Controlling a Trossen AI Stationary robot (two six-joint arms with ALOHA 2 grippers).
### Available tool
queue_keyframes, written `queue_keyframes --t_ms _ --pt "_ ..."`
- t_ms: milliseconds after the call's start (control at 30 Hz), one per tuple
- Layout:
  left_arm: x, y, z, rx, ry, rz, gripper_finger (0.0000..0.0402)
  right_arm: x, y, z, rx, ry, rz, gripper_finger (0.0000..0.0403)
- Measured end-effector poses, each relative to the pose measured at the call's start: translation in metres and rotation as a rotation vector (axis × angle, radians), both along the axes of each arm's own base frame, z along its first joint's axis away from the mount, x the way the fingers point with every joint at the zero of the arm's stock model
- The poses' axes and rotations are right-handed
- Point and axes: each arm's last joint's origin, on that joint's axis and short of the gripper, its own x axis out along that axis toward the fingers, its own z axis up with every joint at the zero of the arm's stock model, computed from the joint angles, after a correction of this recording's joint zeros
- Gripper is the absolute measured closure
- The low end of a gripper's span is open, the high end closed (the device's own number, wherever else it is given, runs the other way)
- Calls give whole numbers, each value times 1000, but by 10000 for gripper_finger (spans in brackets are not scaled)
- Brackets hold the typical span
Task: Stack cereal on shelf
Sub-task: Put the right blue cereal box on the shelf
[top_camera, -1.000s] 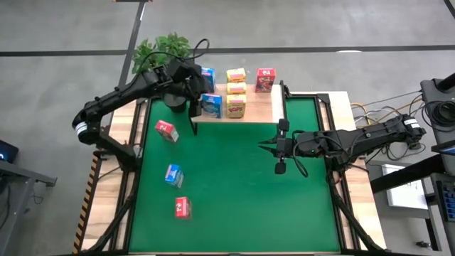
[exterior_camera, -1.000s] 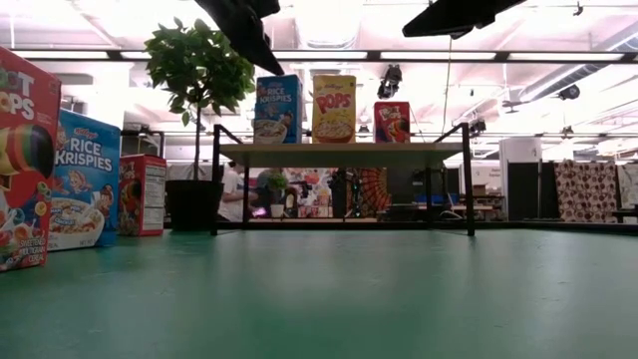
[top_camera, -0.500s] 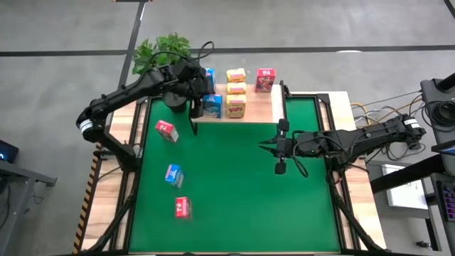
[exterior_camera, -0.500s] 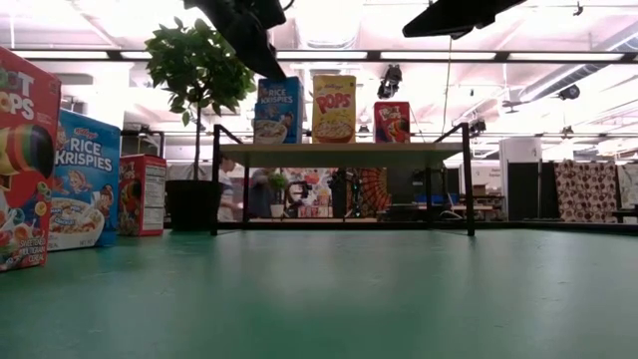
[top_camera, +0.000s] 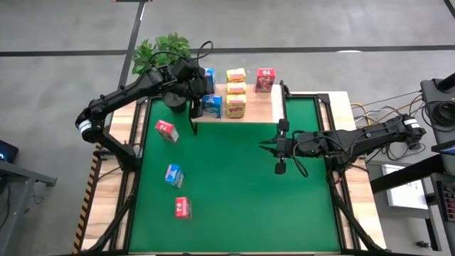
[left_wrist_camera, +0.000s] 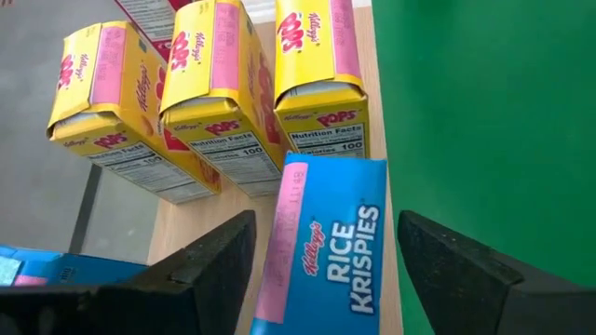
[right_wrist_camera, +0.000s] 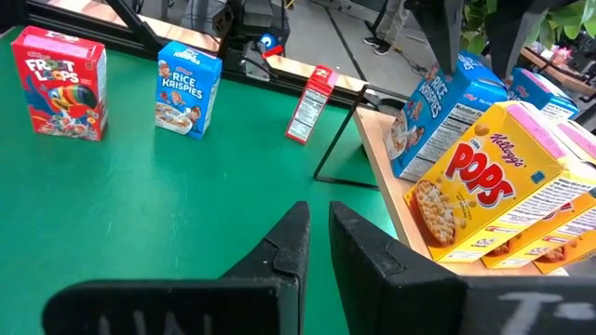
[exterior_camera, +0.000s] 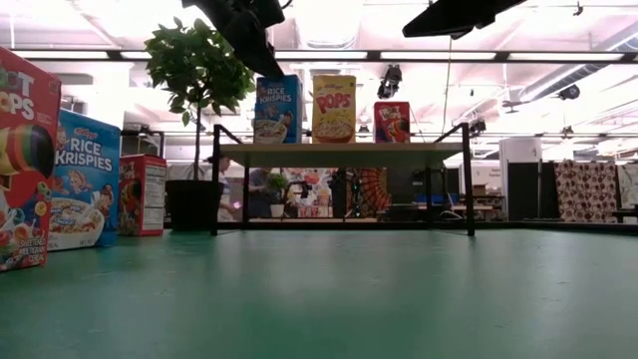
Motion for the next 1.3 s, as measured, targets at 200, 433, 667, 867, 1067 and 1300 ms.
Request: queue_keyframes --t_ms 200,433,667,867,1067,1300 --pt "1 1 2 18 -22 -4 118 0 0 0 1 0 0 369" --pt "2 4 0 26 -19 -6 107 0 0 0 0 0 0 369" --pt "6 8 -6 20 7 -6 124 0 0 0 -1 0 0 369" --pt "5 8 -7 18 10 -6 151 0 0 0 -1 1 0 369" --pt "5 8 -8 12 19 -6 179 0 0 0 -1 1 0 369" --pt "5 8 -8 12 19 -6 198 0 0 0 -1 1 0 369"
